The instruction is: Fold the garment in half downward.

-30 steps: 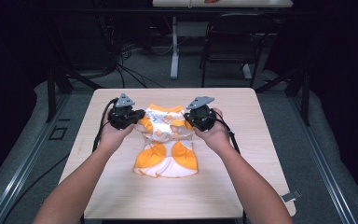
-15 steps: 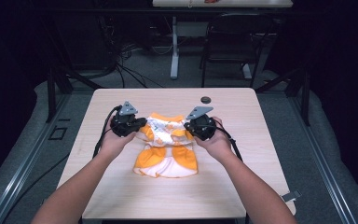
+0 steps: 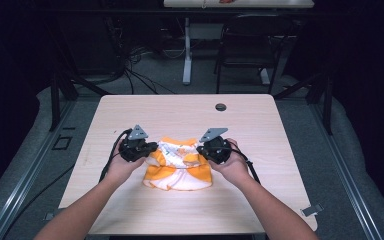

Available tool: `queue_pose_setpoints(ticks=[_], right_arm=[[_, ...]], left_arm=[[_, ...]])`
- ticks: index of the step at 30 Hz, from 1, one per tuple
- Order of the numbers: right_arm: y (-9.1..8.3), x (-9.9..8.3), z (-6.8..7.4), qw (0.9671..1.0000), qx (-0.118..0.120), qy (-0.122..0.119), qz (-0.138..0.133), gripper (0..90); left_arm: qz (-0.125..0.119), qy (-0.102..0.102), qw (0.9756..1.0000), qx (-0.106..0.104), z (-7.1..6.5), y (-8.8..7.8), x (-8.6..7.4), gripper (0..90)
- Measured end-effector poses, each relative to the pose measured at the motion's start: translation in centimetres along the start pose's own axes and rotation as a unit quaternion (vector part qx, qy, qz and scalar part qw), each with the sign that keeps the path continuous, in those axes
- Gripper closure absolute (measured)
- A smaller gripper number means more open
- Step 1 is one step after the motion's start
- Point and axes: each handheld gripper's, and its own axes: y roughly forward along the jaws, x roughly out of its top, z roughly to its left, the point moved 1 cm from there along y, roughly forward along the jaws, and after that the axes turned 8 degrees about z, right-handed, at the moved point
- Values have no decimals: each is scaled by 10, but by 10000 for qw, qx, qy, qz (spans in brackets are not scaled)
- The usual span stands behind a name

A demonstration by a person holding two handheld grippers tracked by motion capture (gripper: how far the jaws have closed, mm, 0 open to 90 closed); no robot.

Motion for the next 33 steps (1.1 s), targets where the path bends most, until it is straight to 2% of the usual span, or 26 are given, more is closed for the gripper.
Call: queue_pose_setpoints(ticks=[2,3,5,7,11,14,17,19,21,24,28,31,33], right_arm=[[1,-4,4,10000,33,-48,23,875],[0,-7,6,9999,98,34,-37,874],[0,-11,9,9999,162,14,-16,873],[-1,-18,15,9994,334,106,-19,869],[-1,-24,21,9992,395,27,42,863],[-3,-31,26,9988,468,0,106,816],[-8,-34,26,9984,547,128,-3,749],[-9,-35,26,9983,549,192,-76,740],[-18,-33,20,9968,597,406,-328,717],[-21,-31,17,9961,566,519,-437,720],[-17,-27,13,9958,521,600,-451,789],[-9,-25,19,9957,675,539,-346,825],[-5,-25,25,9956,758,457,-309,832]], left_arm=[[-12,6,10000,-39,-2,-1,-4,847],[-9,1,10000,-74,-3,-1,-7,846],[-14,5,9999,-121,-5,-1,-10,845],[20,21,9998,-177,-8,-1,-15,841],[55,90,9995,-304,-16,-1,-25,835],[65,60,9989,-455,-20,-5,-31,804],[-34,-49,9980,-625,-20,-11,-32,754],[-167,-91,9976,-660,-19,-19,-30,747],[-257,-119,9974,-666,-17,-24,-27,693],[-370,-206,9972,-615,-13,-30,-23,676],[-298,-361,9978,-469,-7,-26,-21,734],[-189,-452,9971,-587,-8,-18,-23,810],[-122,-389,9969,-672,-13,-14,-25,826]])
